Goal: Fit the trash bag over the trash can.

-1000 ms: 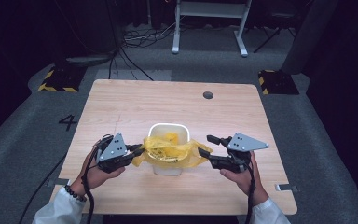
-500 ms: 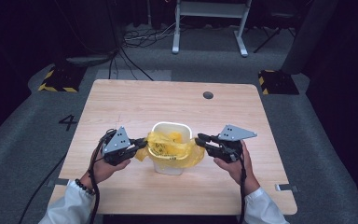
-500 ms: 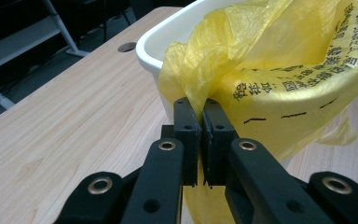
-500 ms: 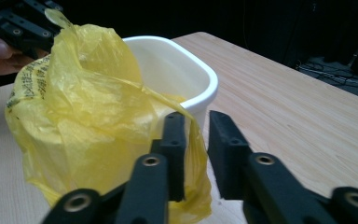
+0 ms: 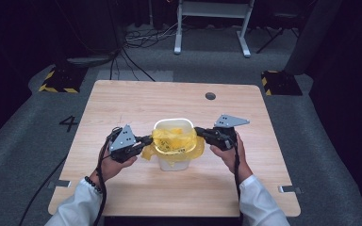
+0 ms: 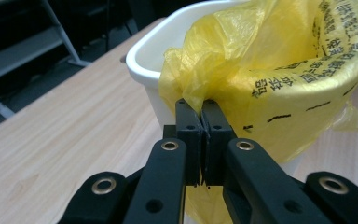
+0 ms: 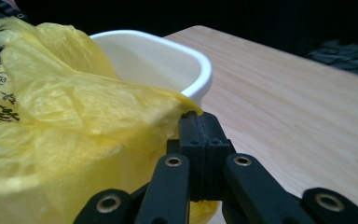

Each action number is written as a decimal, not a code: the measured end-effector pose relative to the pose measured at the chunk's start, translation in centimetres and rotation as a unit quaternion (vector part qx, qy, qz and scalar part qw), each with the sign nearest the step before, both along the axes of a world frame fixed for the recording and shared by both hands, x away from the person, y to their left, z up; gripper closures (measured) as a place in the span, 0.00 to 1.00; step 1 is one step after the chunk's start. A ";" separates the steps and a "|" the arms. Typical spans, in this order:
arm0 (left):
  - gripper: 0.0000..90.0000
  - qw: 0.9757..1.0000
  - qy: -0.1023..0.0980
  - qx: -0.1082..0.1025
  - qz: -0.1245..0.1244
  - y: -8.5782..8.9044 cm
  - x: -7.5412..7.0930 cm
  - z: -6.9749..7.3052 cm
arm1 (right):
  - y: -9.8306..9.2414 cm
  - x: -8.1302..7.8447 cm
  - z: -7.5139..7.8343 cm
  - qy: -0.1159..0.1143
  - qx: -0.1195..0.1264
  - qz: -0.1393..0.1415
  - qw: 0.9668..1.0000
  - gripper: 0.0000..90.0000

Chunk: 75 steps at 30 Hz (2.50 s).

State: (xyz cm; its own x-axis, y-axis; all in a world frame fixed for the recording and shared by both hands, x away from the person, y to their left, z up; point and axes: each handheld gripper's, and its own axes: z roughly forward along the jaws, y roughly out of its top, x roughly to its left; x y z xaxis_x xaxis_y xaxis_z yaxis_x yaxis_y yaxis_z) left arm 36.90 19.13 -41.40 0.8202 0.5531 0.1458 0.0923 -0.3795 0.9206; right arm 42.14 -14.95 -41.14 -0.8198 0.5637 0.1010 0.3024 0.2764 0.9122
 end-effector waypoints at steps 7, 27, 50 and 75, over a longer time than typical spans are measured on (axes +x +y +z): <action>0.87 0.999 -0.011 -0.009 0.030 0.0 0.3 -0.1 | 0.8 1.4 -2.0 0.022 -0.003 0.000 1.000 1.00; 1.00 0.999 -0.024 0.021 0.009 0.6 3.2 -1.2 | 1.6 1.4 -2.3 -0.037 -0.006 -0.019 0.999 1.00; 0.89 0.998 -0.043 -0.031 0.032 2.3 4.3 -0.2 | 1.2 2.0 -2.0 -0.061 0.005 0.005 0.998 1.00; 0.74 0.996 0.058 -0.064 0.031 0.3 8.3 -2.0 | 3.3 3.8 -3.9 0.011 -0.027 0.044 0.999 1.00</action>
State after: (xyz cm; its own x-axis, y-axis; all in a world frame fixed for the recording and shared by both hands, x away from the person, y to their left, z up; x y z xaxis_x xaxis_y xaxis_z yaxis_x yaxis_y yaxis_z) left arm 45.16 19.48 -43.36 0.7912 0.6112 -0.0233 0.2210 -0.2503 0.9426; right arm 45.98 -11.63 -45.01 -0.8646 0.4942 0.0906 0.2942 0.3518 0.8886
